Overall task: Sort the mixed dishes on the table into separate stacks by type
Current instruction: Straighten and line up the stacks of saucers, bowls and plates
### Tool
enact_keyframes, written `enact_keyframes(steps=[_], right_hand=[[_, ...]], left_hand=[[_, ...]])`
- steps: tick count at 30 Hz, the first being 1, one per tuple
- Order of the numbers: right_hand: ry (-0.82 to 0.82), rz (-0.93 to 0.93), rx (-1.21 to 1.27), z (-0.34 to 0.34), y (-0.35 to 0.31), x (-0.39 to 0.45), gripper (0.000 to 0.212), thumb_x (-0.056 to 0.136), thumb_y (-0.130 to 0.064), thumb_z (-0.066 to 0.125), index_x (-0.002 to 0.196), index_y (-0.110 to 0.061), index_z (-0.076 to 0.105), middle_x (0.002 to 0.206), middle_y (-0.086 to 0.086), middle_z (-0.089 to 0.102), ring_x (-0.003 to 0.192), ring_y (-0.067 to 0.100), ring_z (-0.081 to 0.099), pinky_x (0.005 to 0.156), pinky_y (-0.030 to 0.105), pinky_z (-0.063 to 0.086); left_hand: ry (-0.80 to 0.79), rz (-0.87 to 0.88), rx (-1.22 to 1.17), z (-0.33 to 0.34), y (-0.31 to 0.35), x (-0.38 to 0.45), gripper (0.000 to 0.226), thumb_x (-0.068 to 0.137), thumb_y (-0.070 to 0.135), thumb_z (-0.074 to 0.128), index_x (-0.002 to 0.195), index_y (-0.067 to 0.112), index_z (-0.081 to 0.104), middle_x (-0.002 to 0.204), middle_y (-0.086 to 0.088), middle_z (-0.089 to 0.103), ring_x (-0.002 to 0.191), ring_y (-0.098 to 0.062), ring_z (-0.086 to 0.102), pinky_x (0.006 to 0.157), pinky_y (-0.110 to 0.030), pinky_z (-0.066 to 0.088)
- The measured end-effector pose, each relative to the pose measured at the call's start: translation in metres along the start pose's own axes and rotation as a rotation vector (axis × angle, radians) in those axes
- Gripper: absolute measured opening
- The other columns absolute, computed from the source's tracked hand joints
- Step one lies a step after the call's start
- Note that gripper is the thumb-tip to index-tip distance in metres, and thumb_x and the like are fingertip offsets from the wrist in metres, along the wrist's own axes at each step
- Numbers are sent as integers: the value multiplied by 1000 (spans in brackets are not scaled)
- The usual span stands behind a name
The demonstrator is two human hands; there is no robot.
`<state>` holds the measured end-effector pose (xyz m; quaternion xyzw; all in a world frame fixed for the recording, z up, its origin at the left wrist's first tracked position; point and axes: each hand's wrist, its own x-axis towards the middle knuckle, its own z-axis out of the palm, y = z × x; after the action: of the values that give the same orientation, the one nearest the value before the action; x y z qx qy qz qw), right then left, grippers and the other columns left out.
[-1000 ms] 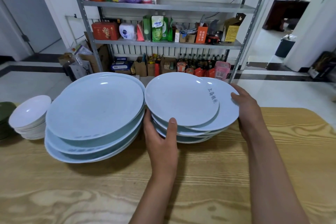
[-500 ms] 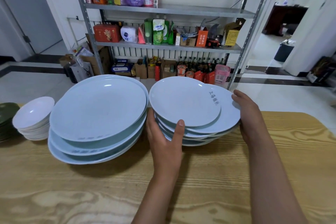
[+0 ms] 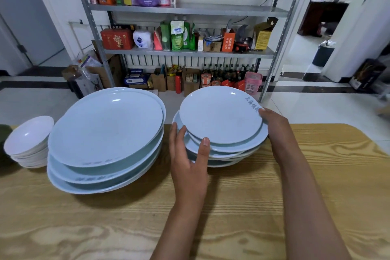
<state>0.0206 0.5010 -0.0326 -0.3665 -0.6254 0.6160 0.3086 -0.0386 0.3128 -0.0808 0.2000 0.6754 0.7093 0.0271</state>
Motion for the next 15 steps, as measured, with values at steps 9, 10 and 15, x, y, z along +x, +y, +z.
enact_keyframes(steps=[9, 10, 15], right_hand=[[8, -6, 62, 5, -4, 1, 41, 93, -8, 50, 129, -23, 62, 116, -5, 68, 94, 13, 66, 66, 23, 52], [-2, -2, 59, 6, -5, 0, 40, 92, -6, 48, 124, -24, 66, 109, -4, 71, 89, 15, 68, 62, 22, 52], [22, -9, -46, 15, -5, -2, 31, 87, -3, 50, 104, -18, 71, 109, -5, 66, 78, 7, 60, 59, 22, 48]], left_hand=[[55, -37, 31, 0, -5, 3, 76, 85, 53, 53, 151, 35, 19, 155, 25, 14, 140, 10, 11, 111, -18, 15], [45, -44, 32, 0, -5, 3, 77, 84, 54, 53, 151, 35, 19, 155, 26, 14, 139, 10, 11, 109, -15, 15], [39, -42, -50, 0, -4, 3, 73, 87, 48, 60, 148, 43, 21, 152, 24, 25, 138, 6, 23, 110, -23, 24]])
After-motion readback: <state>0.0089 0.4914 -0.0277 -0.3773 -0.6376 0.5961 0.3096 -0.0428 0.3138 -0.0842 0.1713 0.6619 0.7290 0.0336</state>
